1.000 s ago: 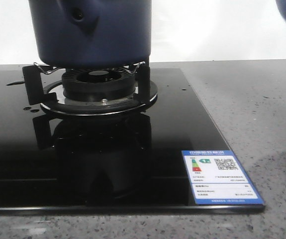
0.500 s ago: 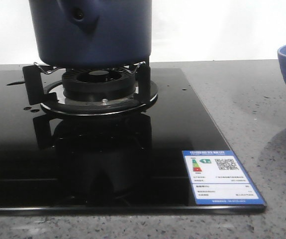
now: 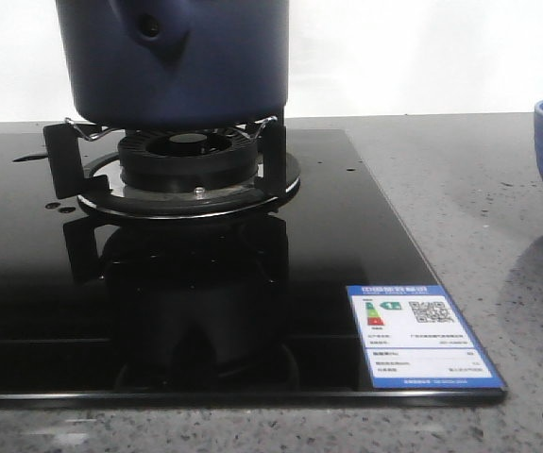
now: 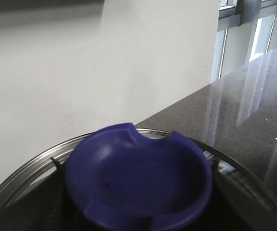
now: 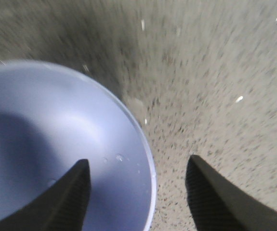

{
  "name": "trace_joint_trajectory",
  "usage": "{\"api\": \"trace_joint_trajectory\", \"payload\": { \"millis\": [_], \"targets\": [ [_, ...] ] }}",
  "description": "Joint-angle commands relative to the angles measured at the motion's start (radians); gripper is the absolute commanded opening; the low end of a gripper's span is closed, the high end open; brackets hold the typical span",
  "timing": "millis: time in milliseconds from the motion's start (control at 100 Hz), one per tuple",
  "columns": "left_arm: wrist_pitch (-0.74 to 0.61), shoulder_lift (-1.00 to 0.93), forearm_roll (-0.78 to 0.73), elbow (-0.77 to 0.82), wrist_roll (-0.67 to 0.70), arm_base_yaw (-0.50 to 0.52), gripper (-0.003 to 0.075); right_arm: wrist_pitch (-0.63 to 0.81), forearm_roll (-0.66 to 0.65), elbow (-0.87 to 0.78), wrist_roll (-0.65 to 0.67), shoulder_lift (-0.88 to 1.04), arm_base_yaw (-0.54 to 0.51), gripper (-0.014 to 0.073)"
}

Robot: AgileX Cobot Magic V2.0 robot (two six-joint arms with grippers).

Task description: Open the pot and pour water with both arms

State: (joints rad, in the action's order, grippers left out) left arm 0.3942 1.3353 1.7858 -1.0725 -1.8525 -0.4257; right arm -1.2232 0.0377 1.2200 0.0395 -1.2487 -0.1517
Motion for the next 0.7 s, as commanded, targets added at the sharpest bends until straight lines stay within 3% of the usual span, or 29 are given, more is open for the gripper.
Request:
{"api": "trace_joint_trajectory", "payload": {
  "millis": [0,70,130,210,290,690],
  "targets": [
    [0.037,-0.017,0.066,-0.042,-0.002,-0.006,0.0206,0.030,-0.009,0.086,-0.013,0.082,-0.007,0.0408],
    [0.030,-0.007,0.066,-0.042,-0.002,-0.006,0.0206,0.030,-0.005,0.136,-0.013,0.126,-0.007,0.0395],
    [0.010,-0.001,0.066,-0.042,-0.002,-0.006,0.0206,0.030,0.005,0.175,-0.013,0.163,-0.007,0.0333],
    [-0.006,0.006,0.064,-0.042,-0.002,-0.006,0.0206,0.041,0.024,0.219,-0.013,0.216,-0.007,0.0168],
    [-0.011,0.020,0.064,-0.042,-0.002,-0.006,0.0206,0.074,0.026,0.244,-0.013,0.266,-0.007,-0.0069],
    [-0.011,0.088,0.070,-0.042,-0.002,-0.006,0.0206,0.112,0.028,0.258,-0.013,0.331,-0.005,-0.0062]
  ]
}}
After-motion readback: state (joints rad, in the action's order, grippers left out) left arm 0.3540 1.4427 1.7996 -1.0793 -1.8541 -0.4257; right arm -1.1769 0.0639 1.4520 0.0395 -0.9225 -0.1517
